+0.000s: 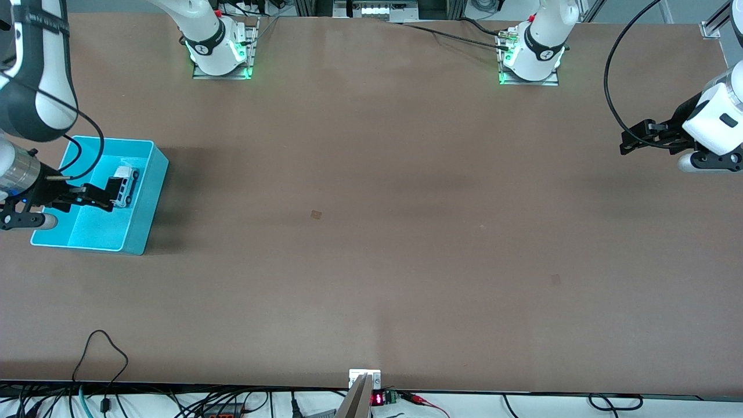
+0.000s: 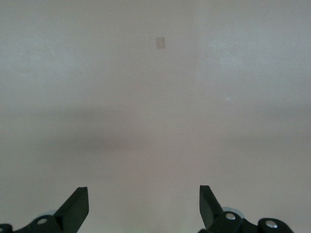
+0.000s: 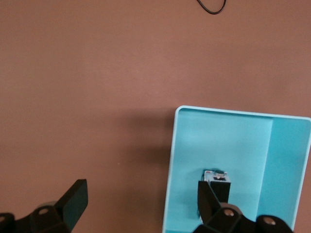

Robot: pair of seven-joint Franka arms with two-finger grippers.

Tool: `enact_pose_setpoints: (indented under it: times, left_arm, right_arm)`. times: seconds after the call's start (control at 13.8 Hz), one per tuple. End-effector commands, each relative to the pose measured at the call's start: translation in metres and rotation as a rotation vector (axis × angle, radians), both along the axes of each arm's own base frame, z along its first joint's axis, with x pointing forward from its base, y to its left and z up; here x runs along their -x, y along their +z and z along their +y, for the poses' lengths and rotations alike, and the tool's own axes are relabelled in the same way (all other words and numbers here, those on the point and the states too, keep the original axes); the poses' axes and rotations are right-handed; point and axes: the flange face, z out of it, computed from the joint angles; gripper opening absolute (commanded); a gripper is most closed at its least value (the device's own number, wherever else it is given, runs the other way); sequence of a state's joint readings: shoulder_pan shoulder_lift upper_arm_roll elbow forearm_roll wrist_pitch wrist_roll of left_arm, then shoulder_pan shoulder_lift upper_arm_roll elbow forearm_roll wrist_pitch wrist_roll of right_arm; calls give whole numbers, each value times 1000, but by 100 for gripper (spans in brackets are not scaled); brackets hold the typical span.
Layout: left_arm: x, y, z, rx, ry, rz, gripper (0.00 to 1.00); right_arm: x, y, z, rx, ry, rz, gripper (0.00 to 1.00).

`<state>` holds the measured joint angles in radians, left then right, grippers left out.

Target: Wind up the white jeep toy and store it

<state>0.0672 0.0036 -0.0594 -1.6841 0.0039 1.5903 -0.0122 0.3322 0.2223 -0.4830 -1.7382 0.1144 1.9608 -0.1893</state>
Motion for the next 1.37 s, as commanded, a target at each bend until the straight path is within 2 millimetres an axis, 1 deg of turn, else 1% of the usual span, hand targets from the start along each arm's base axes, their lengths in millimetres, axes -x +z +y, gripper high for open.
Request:
enact_pose_setpoints:
  times: [0.0, 0.07, 0.22, 0.29, 0.36, 0.51, 0.65, 0.72, 0.79, 0.94, 1.01, 1.08, 1.3]
  left_arm:
    - [2, 6, -3, -16, -15, 1, 100]
    - [2, 6, -3, -16, -15, 1, 100]
    - [2, 6, -3, -15, -18, 1, 100]
    - [2, 6, -3, -15, -18, 1, 100]
    - [2, 6, -3, -16, -17, 1, 100]
    - [2, 6, -3, -15, -18, 1, 100]
    - [2, 6, -3, -15, -17, 1, 100]
    - [2, 6, -3, -16, -17, 1, 100]
    - [2, 6, -3, -16, -17, 1, 100]
    - [2, 6, -3, -16, -17, 1, 100]
    - [2, 6, -3, -16, -17, 1, 100]
    - [2, 6, -3, -16, -17, 1, 100]
    - [2, 6, -3, -15, -18, 1, 100]
  right_arm:
    - [11, 39, 29, -51, -36, 6, 100]
    - [16, 50, 32, -66, -48, 9, 100]
    - [27, 74, 49, -82, -63, 7, 100]
    - [34, 91, 59, -64, -56, -10, 100]
    - [42, 108, 75, -39, -24, -30, 100]
    - [56, 125, 85, -30, -10, -25, 100]
    - [65, 136, 93, -20, 10, -21, 100]
    - [72, 145, 105, -1, 37, -29, 100]
    - [78, 152, 113, 20, 40, -32, 100]
    - [86, 157, 115, 19, 30, -13, 100]
    - [85, 159, 114, 15, 47, -20, 100]
    - [83, 166, 111, 8, 43, -30, 100]
    - [82, 171, 115, 6, 51, -39, 100]
